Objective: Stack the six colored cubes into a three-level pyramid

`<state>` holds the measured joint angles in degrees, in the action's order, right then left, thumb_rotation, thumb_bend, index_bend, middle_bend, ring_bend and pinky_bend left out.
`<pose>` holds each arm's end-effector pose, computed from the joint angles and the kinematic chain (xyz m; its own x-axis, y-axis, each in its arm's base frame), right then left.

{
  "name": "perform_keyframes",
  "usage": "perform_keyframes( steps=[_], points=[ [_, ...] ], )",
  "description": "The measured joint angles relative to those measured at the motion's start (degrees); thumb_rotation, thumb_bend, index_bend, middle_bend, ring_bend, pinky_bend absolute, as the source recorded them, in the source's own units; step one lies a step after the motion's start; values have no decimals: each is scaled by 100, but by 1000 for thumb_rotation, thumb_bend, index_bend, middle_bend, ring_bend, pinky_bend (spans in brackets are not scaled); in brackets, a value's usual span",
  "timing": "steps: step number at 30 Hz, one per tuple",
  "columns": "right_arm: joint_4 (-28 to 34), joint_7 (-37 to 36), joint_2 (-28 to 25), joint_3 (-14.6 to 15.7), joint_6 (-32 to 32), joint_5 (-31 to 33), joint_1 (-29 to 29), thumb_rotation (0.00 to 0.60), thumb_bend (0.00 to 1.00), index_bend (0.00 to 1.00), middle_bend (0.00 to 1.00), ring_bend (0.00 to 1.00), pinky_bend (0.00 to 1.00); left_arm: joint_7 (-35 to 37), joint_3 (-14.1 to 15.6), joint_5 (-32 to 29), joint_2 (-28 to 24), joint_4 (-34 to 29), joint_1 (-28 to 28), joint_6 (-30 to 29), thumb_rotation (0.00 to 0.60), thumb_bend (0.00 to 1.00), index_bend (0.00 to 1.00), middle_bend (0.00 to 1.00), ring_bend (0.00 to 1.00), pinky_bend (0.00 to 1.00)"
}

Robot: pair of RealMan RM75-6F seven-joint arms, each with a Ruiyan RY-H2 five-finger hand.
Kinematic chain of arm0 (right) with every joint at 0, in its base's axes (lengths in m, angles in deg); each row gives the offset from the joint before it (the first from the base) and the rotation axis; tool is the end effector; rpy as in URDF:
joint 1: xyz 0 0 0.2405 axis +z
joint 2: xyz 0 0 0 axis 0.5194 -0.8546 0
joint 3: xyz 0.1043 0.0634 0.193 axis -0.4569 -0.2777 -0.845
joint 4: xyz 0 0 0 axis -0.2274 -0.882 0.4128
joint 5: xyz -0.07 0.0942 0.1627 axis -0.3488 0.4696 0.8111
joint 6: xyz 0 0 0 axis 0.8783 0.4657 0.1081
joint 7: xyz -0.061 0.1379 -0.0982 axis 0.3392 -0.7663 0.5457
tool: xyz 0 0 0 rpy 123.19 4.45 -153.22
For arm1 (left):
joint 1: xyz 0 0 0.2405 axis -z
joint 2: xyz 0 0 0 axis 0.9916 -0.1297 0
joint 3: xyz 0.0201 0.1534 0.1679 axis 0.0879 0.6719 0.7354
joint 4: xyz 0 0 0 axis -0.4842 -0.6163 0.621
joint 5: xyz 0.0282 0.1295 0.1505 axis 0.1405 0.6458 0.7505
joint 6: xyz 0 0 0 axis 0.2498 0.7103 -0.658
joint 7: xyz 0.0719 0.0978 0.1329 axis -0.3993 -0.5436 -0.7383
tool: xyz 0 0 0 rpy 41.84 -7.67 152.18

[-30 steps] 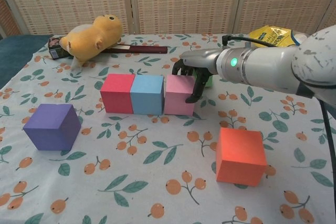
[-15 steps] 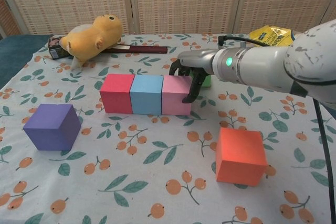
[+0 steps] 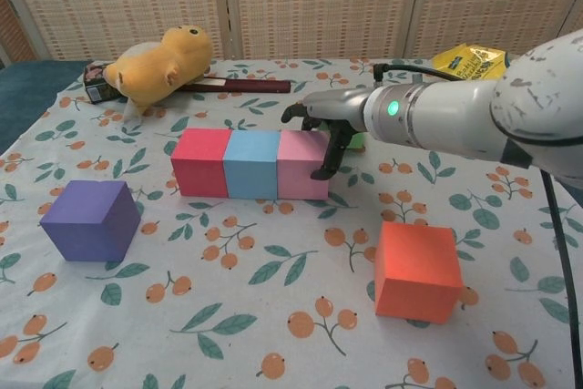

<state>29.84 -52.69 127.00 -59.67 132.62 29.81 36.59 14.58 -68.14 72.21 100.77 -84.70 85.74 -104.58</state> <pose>-0.0484 -0.3895 -0.0793 0.5340 -0.4499 0.7158 -0.8401 -0.3773 0.3896 -0.3021 0.2029 0.2006 0.3046 -0.0373 0.9518 0.9524 -0.0011 -0.3048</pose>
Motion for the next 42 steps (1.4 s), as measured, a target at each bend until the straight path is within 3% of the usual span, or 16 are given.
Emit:
perform_keyframes(
  steps=[30, 35, 42],
  points=[
    [180, -239, -88, 58, 45, -171, -44, 600, 264, 0, 137, 35, 103, -58, -13, 22, -18, -41, -39, 40, 600, 287, 161, 53, 0, 72],
    [544, -332, -296, 28, 142, -269, -124, 600, 264, 0, 45, 0, 56, -54, -21, 44, -24, -45, -48, 12, 600, 290, 160, 52, 0, 72],
    [1599, -576, -1041, 49, 527, -740, -493, 600, 264, 0, 38, 0, 38, -99, -22, 62, -29, -77, -25, 51, 600, 290, 160, 52, 0, 72]
  ],
)
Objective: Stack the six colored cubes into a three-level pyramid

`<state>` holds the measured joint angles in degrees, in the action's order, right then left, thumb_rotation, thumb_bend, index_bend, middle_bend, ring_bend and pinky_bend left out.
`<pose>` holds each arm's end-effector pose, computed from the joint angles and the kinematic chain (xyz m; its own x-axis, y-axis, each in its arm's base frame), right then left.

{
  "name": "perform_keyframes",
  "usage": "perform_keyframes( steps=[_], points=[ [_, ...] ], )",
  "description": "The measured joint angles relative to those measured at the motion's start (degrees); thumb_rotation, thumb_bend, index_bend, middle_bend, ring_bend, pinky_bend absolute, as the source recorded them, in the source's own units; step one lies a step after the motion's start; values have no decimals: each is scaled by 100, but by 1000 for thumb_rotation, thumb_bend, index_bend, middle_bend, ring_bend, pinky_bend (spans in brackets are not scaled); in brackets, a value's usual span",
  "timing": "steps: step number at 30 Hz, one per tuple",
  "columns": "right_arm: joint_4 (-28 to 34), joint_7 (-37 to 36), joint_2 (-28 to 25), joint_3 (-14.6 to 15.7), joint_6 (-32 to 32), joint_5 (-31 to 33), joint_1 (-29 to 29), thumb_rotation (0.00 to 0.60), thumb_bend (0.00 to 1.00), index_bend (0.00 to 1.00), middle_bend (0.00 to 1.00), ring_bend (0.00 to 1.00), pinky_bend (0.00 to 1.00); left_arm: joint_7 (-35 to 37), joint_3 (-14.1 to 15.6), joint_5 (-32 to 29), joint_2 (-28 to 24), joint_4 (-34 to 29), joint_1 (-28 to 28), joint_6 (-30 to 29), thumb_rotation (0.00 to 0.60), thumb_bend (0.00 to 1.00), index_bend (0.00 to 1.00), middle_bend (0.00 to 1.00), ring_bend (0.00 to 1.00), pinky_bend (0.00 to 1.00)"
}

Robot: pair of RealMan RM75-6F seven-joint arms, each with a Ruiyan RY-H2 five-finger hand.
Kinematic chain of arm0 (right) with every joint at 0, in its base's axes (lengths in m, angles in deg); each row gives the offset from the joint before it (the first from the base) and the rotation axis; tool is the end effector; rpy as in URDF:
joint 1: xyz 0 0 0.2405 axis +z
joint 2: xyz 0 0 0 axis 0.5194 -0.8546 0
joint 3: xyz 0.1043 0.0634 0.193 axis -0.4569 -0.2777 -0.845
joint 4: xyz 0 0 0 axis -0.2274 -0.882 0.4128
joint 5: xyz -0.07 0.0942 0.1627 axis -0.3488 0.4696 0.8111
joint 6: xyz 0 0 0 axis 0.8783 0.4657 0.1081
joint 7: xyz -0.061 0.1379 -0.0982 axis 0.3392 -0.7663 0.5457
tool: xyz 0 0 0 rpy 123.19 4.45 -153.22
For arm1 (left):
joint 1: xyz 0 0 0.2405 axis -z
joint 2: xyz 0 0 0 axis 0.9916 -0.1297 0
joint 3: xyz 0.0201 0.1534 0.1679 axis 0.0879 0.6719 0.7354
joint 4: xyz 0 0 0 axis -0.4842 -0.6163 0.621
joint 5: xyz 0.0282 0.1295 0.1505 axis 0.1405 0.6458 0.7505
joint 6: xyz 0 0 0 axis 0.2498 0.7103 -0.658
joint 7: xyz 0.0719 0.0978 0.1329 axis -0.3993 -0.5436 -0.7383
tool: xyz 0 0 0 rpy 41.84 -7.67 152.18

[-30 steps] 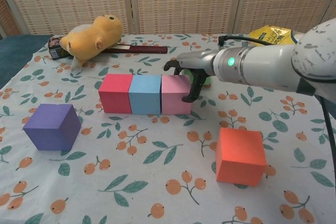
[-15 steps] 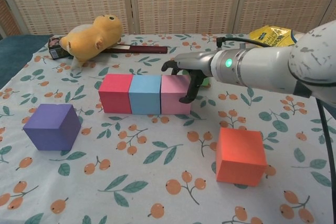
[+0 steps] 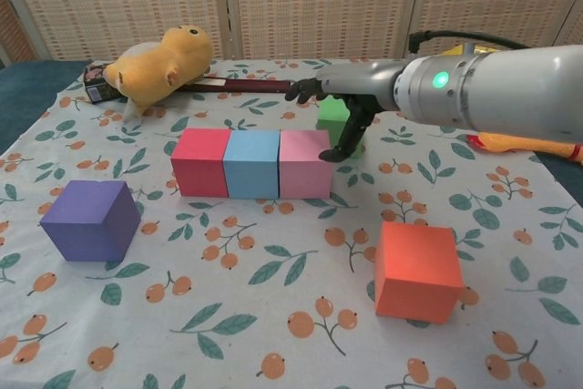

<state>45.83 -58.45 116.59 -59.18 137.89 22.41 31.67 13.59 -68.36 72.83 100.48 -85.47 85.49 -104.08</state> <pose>-0.0476 -0.3643 -0.0364 0.4640 -0.4387 0.7696 -0.8696 -0.3909 0.3015 -0.2997 0.2022 0.1988 0.3134 -0.0279 0.9492 0.9495 -0.0060 -0.3137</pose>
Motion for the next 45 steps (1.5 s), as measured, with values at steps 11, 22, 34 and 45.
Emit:
perform_keyframes(
  steps=[11, 22, 34, 45],
  points=[
    [642, -671, -913, 342, -155, -600, -680, 600, 264, 0, 154, 0, 2, -205, -44, 42, -25, -240, 121, 110, 600, 290, 161, 52, 0, 72],
    [-258, -1089, -302, 343, -777, -775, -627, 600, 264, 0, 154, 0, 0, -359, -19, 59, -88, -378, 134, 136, 600, 289, 161, 52, 0, 72],
    [-756, -1345, 172, 202, -1025, -948, -488, 600, 264, 0, 154, 0, 0, -318, -2, 39, -82, -328, 112, 130, 600, 290, 160, 52, 0, 72],
    [-716, -1285, 124, 257, -999, -958, -442, 600, 264, 0, 154, 0, 0, -292, -2, 34, -59, -252, 156, 215, 600, 289, 165, 54, 0, 72]
  ],
)
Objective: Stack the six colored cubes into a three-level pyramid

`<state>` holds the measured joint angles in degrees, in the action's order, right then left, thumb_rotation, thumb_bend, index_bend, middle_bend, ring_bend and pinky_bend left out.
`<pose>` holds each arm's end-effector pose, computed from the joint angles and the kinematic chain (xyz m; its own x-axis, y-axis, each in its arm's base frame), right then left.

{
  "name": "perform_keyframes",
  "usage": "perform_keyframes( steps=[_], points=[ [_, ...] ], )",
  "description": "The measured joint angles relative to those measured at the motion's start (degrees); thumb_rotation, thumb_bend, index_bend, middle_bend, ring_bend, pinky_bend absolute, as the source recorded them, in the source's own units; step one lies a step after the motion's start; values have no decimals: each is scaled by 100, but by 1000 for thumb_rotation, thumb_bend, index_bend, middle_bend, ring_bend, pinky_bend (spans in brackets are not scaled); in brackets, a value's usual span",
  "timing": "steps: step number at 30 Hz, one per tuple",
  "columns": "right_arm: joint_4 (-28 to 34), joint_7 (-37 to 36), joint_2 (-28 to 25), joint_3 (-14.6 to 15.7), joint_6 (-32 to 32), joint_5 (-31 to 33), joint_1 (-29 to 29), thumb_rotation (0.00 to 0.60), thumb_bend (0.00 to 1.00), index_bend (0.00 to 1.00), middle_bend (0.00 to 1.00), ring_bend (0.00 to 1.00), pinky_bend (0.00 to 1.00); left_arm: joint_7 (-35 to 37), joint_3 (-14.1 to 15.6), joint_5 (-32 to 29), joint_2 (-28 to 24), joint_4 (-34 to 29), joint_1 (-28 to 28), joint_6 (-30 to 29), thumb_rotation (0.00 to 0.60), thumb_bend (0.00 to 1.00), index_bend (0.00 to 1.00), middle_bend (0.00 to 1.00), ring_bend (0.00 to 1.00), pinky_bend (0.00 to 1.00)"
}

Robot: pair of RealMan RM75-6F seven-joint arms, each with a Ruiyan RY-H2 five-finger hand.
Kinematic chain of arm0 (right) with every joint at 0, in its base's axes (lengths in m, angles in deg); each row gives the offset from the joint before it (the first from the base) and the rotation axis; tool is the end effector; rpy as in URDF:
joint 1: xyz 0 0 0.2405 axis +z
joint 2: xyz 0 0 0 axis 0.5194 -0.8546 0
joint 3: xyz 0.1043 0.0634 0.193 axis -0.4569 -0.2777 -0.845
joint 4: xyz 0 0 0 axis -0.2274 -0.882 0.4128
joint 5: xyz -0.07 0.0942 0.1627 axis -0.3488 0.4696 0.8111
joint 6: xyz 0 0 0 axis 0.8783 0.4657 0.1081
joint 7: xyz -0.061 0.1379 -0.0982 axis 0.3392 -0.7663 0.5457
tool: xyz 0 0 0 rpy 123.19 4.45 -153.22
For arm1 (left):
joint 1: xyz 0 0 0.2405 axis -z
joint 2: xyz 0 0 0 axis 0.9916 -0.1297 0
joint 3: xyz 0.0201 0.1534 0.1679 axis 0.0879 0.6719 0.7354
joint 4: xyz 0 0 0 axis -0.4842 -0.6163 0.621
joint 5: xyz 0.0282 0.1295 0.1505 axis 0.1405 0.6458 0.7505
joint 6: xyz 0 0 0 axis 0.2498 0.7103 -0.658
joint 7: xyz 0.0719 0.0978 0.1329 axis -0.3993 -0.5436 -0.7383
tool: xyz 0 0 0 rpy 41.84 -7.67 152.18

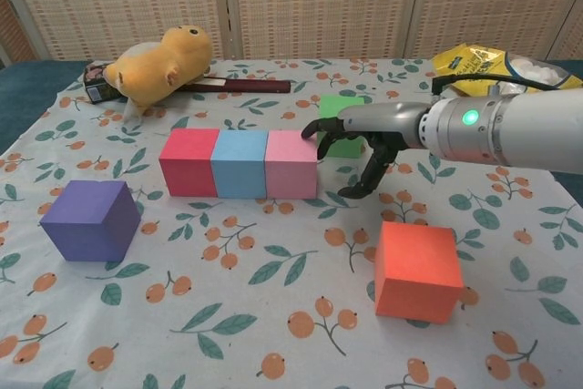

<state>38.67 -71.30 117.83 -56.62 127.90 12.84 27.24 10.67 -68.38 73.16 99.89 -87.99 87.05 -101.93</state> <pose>-0.0868 -0.3590 -0.0576 0.4056 -0.5587 0.7234 -0.9022 -0.3717 0.2188 -0.2896 0.2100 0.1906 0.3306 0.0023 0.9438 0.9434 -0.0303 -0.3304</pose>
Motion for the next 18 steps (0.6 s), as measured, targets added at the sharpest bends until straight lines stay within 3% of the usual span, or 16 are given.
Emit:
perform_keyframes(
  steps=[5, 11, 18],
  points=[
    [541, 35, -445, 52, 348, -199, -175, 600, 264, 0, 154, 0, 0, 91, 39, 192, 35, 118, 223, 295, 600, 286, 187, 68, 0, 76],
    [1700, -39, -1547, 127, 1282, -875, -763, 600, 264, 0, 154, 0, 0, 156, 146, 522, 118, 210, 696, 979, 600, 285, 186, 70, 5, 81],
    [2521, -381, -2599, 371, 2196, -1895, -1701, 600, 265, 0, 154, 0, 0, -9, 145, 561, 292, 133, 1348, 1924, 600, 294, 89, 10, 0, 81]
  ],
)
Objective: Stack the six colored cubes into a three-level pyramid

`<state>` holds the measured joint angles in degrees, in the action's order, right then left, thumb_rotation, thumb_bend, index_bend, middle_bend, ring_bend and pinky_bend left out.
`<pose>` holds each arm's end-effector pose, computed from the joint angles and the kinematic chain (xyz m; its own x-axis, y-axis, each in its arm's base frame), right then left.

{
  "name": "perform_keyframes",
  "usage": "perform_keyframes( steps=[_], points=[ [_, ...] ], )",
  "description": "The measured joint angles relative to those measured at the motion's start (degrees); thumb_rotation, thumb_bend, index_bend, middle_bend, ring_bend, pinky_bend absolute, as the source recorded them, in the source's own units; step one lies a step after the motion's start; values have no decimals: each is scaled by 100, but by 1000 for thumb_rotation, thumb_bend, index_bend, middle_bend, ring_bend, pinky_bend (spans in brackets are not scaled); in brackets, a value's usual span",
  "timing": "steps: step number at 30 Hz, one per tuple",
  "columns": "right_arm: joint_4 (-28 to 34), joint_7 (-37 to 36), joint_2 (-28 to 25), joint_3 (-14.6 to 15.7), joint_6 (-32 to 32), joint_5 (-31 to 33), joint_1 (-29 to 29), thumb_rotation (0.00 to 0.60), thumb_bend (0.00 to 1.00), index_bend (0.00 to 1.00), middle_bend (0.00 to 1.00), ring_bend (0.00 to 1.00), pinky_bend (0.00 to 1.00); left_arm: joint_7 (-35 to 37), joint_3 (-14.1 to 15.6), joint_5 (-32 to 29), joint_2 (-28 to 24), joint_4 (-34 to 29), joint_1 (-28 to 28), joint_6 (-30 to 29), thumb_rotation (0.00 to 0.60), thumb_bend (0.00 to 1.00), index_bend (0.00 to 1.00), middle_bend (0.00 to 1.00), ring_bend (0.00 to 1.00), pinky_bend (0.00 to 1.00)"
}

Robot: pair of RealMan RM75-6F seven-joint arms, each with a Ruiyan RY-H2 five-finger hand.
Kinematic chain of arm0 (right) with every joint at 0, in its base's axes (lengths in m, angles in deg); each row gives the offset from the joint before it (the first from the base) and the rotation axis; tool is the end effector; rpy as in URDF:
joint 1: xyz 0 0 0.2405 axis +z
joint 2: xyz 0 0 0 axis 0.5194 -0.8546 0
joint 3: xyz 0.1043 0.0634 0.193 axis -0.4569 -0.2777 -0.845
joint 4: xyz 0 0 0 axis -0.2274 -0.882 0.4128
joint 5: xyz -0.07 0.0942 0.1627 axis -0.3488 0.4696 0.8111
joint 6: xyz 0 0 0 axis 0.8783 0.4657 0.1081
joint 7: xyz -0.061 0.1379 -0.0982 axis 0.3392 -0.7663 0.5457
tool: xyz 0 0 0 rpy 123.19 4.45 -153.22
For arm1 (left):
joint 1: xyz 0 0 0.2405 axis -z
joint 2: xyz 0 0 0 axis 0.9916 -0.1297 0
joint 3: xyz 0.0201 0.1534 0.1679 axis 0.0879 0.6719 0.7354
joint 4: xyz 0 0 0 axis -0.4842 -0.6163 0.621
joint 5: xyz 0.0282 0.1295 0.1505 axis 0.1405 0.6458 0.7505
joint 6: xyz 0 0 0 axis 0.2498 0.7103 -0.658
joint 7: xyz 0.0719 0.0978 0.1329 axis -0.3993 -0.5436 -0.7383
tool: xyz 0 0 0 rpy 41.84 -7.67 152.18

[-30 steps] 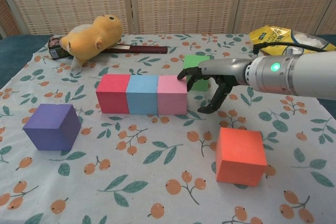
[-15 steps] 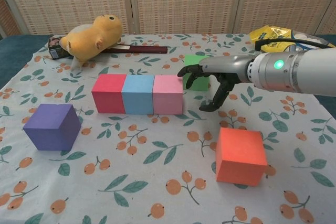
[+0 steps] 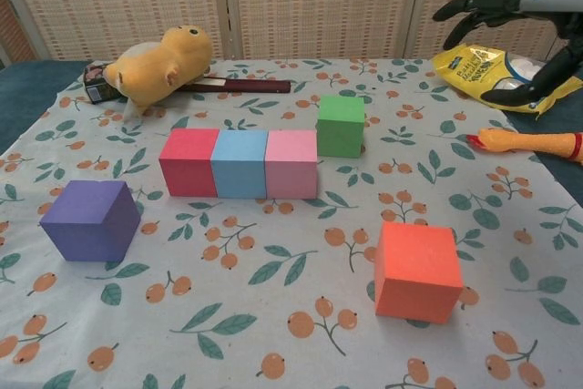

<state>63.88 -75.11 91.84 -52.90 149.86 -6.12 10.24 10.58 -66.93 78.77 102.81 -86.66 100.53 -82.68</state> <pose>-0.1288 -0.3166 0.0886 0.3921 -0.2895 0.8732 -0.9010 -0.3123 0.3010 -0.2559 0.2590 0.1144 0.3963 0.2824 0.8736 0.9063 -0.2724 -0.3231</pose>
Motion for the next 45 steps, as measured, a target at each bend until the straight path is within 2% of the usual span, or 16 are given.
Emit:
perform_keyframes(
  steps=[3, 8, 15, 22, 26, 33, 40, 45],
  points=[
    [105, -136, -127, 85, 113, -175, -168, 600, 264, 0, 153, 0, 0, -69, -19, -47, 61, -63, 164, 216, 600, 303, 46, 0, 0, 81],
    [147, -465, -371, 245, 408, -641, -594, 600, 264, 0, 153, 0, 0, -238, -39, -192, 141, -315, 435, 686, 600, 303, 33, 0, 0, 75],
    [-16, -1262, -654, 484, 774, -1593, -1289, 600, 264, 0, 153, 0, 0, -1243, -64, -374, 567, -292, 835, 1232, 600, 301, 73, 0, 0, 72],
    [-155, -1455, -691, 472, 880, -1839, -1557, 600, 264, 0, 153, 0, 0, -1977, -181, -846, 1111, -42, 1102, 1474, 600, 300, 98, 13, 4, 79],
    [-200, -1518, -714, 442, 901, -1906, -1667, 600, 264, 0, 153, 0, 0, -2251, -209, -1107, 1218, 17, 1152, 1506, 600, 300, 136, 34, 19, 92],
    [-297, -1619, -707, 368, 801, -1977, -1766, 600, 264, 0, 153, 0, 0, -2385, -166, -1377, 1251, -25, 1233, 1626, 600, 299, 139, 51, 40, 109],
    [-342, -1653, -714, 302, 742, -1984, -1857, 600, 264, 0, 153, 0, 0, -2448, -143, -1506, 1372, 58, 1267, 1572, 600, 291, 197, 144, 141, 162],
    [-352, -1669, -731, 253, 718, -1984, -1919, 600, 264, 0, 153, 0, 0, -2445, -135, -1512, 1452, 137, 1259, 1449, 600, 284, 358, 288, 271, 223]
  ],
)
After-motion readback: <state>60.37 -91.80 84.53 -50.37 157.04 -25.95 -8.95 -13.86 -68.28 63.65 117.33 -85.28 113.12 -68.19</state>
